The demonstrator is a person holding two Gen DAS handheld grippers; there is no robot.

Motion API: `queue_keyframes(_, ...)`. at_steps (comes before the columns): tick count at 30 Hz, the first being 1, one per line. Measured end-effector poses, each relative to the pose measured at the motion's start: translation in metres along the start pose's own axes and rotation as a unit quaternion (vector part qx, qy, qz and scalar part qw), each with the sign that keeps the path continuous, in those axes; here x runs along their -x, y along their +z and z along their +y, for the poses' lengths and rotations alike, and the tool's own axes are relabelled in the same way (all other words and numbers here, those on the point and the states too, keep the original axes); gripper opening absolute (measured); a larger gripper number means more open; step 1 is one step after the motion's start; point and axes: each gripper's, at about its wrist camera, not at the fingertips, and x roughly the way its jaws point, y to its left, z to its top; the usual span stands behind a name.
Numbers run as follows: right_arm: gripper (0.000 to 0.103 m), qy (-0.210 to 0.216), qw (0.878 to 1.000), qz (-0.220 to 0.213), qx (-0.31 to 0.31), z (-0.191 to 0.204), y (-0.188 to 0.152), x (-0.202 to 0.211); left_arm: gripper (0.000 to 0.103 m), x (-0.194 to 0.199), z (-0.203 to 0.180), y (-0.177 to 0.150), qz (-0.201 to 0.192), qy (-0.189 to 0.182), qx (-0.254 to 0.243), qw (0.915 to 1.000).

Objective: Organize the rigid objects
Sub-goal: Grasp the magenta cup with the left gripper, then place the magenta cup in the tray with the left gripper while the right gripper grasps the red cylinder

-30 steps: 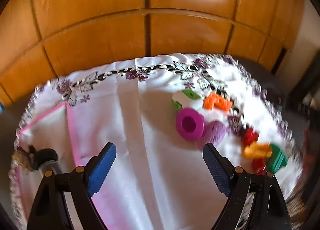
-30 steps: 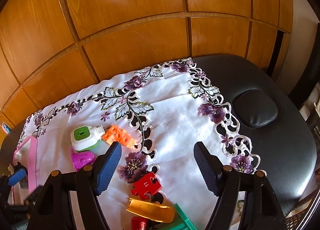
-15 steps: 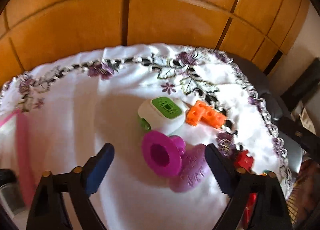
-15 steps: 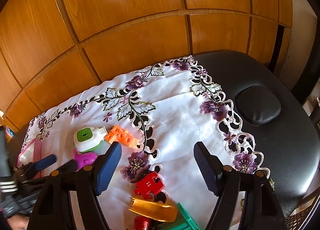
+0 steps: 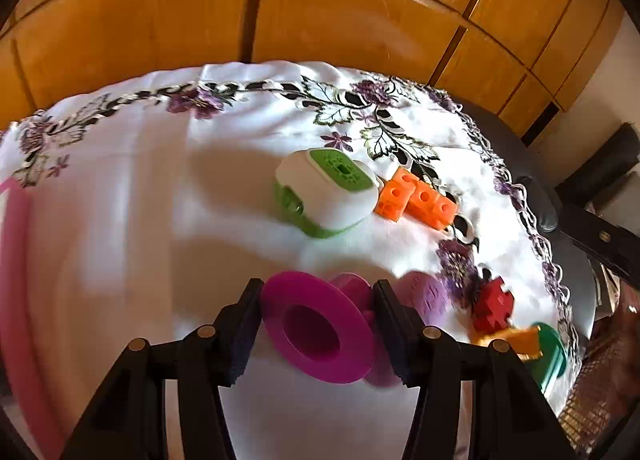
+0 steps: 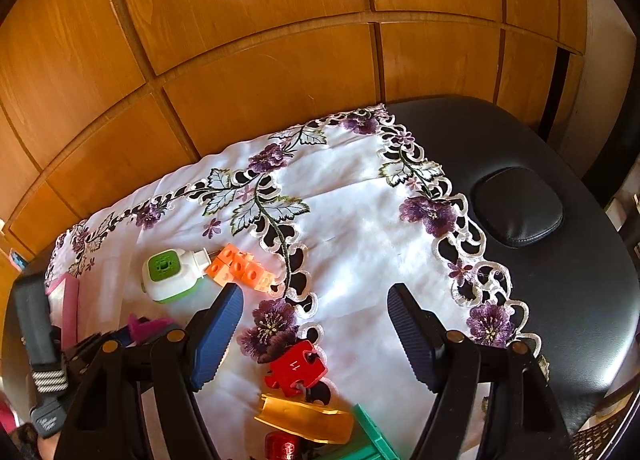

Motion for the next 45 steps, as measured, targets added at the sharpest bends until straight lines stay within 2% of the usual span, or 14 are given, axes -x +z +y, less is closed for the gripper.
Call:
queue_keyframes(4, 0.076, 0.006, 1.000, 0.010, -0.013, -0.003, 0.000, -0.003, 0.056, 0.021, -0.002, -0.010, -0.021, 0.012, -0.020, 0.9995)
queue_keyframes(12, 0.076, 0.020, 0.998, 0.054, -0.038, -0.011, -0.004, -0.018, 0.056, 0.064, 0.001, -0.038, -0.046, 0.014, -0.022, 0.9986)
queue_keyframes(16, 0.076, 0.022, 0.994, 0.096, -0.038, -0.009, -0.011, -0.030, 0.056, 0.087, 0.004, -0.054, -0.060, 0.014, -0.027, 0.9977)
queue_keyframes(20, 0.076, 0.021, 0.994, 0.103, -0.026, -0.005, -0.017, -0.022, 0.056, 0.111, 0.012, -0.066, -0.078, 0.013, -0.028, 0.9965)
queue_keyframes(23, 0.076, 0.039, 0.990, 0.132, -0.016, -0.002, -0.027, -0.012, 0.056, 0.125, 0.023, -0.073, -0.085, 0.011, -0.018, 0.9961)
queue_keyframes(26, 0.076, 0.010, 0.991, 0.132, 0.012, 0.002, -0.034, 0.001, 0.056, 0.136, 0.034, -0.080, -0.093, 0.008, -0.007, 0.9956)
queue_keyframes(30, 0.076, -0.018, 0.989, 0.149, 0.010, -0.005, -0.039, 0.013, 0.056, 0.149, 0.047, -0.088, -0.103, 0.002, 0.009, 0.9946)
queue_keyframes(36, 0.076, -0.055, 0.974, 0.219, 0.020, -0.009, -0.054, -0.006, 0.056, 0.165, 0.064, -0.099, -0.116, -0.006, 0.030, 0.9928)
queue_keyframes(38, 0.072, -0.042, 0.968, 0.247, 0.015, -0.008, -0.056, -0.017, 0.056, 0.170, 0.070, -0.103, -0.120, -0.007, 0.037, 0.9921)
queue_keyframes(40, 0.062, -0.053, 0.963, 0.260, 0.037, 0.000, -0.058, -0.026, 0.056, 0.176, 0.077, -0.107, -0.126, -0.005, 0.044, 0.9910)
queue_keyframes(41, 0.060, -0.055, 0.961, 0.265, 0.046, 0.004, -0.060, -0.030, 0.056, 0.180, 0.082, -0.109, -0.130, -0.003, 0.049, 0.9903)
queue_keyframes(45, 0.058, -0.053, 0.965, 0.245, 0.076, 0.025, -0.062, -0.033, 0.056, 0.190, 0.103, -0.117, -0.138, 0.011, 0.069, 0.9880)
